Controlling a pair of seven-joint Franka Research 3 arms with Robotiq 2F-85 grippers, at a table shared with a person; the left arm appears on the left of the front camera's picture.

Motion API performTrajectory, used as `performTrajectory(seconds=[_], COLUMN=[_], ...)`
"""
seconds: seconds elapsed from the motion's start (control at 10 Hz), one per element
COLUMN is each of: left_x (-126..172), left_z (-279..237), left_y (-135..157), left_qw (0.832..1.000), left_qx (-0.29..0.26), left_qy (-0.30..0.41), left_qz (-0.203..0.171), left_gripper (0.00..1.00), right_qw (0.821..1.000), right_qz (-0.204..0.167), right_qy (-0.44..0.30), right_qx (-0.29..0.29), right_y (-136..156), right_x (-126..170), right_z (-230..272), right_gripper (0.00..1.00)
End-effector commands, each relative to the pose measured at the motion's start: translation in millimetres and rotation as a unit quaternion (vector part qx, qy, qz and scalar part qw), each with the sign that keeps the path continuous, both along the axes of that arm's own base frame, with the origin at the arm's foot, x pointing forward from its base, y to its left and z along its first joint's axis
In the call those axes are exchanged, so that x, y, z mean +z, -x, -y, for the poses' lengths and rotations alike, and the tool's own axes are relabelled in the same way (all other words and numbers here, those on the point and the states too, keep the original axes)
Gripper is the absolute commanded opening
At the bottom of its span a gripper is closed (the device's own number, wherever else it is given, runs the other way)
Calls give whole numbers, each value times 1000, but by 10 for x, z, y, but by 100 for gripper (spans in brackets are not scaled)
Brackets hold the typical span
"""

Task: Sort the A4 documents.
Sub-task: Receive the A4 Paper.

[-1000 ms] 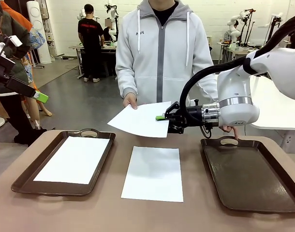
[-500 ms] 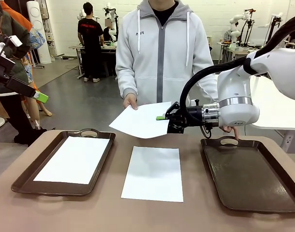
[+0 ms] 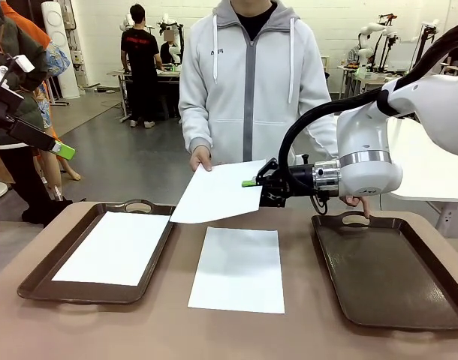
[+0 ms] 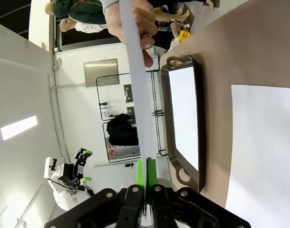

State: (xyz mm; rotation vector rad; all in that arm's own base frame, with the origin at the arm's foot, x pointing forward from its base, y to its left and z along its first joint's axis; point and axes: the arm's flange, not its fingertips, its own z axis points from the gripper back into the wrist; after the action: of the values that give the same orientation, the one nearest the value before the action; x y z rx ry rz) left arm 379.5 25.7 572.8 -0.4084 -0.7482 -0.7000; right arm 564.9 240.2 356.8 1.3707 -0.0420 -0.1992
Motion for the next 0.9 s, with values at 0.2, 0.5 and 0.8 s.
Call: performTrajectory(seconds=[0.2, 0.5, 0.8], left_x=[-14, -14, -14], left_z=[1, 1, 1], left_y=[2, 2, 2], left_qw=[1000, 1000, 1000], left_qx=[-4, -4, -4], left_qy=[-6, -6, -6], left_qz=[3, 3, 3], left_gripper=[100, 100, 100], right_qw=[1000, 1000, 1000], right_qz=[0, 0, 0], right_qy=[1, 1, 1], right_qx=[-1, -1, -1], right_y=[-2, -2, -2], right_x=[-1, -1, -1], right_z=[3, 3, 3], right_gripper=[0, 0, 0])
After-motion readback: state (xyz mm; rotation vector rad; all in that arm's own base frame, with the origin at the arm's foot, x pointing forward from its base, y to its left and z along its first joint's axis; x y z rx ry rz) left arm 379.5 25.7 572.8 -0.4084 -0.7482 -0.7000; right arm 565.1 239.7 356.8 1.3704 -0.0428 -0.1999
